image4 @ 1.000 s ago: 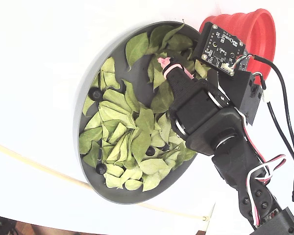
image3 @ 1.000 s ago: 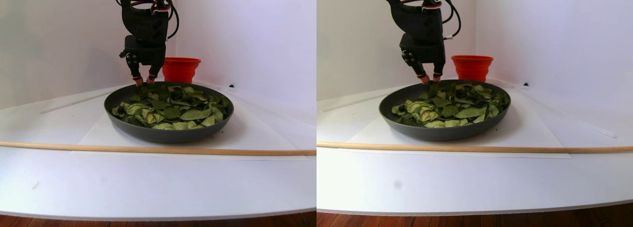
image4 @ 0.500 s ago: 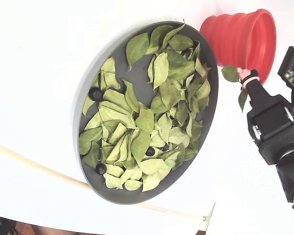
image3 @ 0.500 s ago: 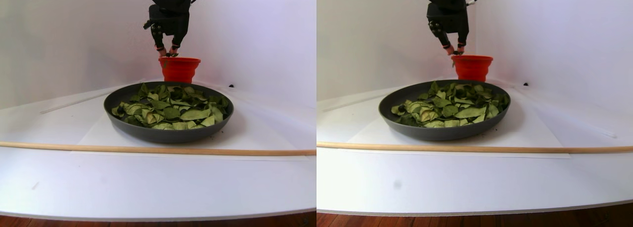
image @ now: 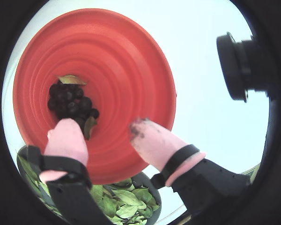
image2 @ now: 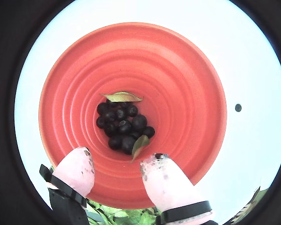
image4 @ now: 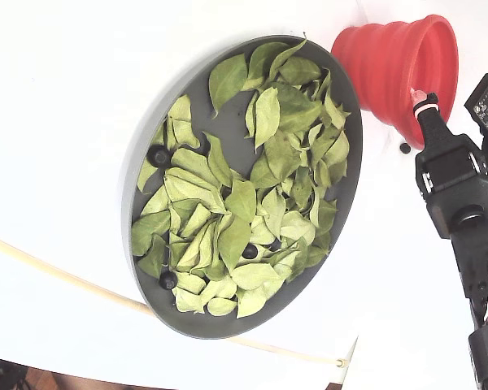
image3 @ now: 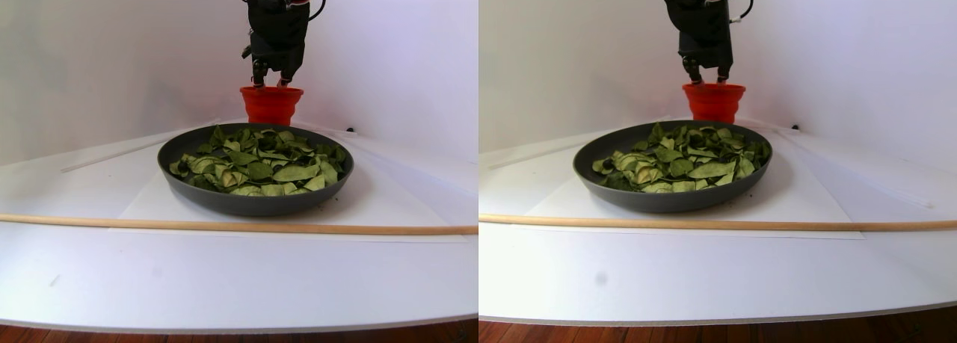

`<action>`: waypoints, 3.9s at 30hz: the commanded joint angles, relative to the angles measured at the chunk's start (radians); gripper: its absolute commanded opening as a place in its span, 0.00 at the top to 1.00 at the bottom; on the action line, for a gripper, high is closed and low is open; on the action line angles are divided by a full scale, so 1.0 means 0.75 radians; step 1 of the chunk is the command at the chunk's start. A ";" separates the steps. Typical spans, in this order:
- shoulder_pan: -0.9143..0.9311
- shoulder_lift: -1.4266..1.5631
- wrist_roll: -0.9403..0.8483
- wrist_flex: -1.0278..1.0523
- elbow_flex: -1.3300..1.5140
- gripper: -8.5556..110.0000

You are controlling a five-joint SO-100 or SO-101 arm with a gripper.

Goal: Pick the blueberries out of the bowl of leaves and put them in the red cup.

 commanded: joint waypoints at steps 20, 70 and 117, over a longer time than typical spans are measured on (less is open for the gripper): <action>0.055 0.955 -0.016 0.618 0.620 0.78; 0.098 0.313 -0.029 0.284 0.769 0.77; 0.070 0.677 -0.053 0.098 0.550 0.86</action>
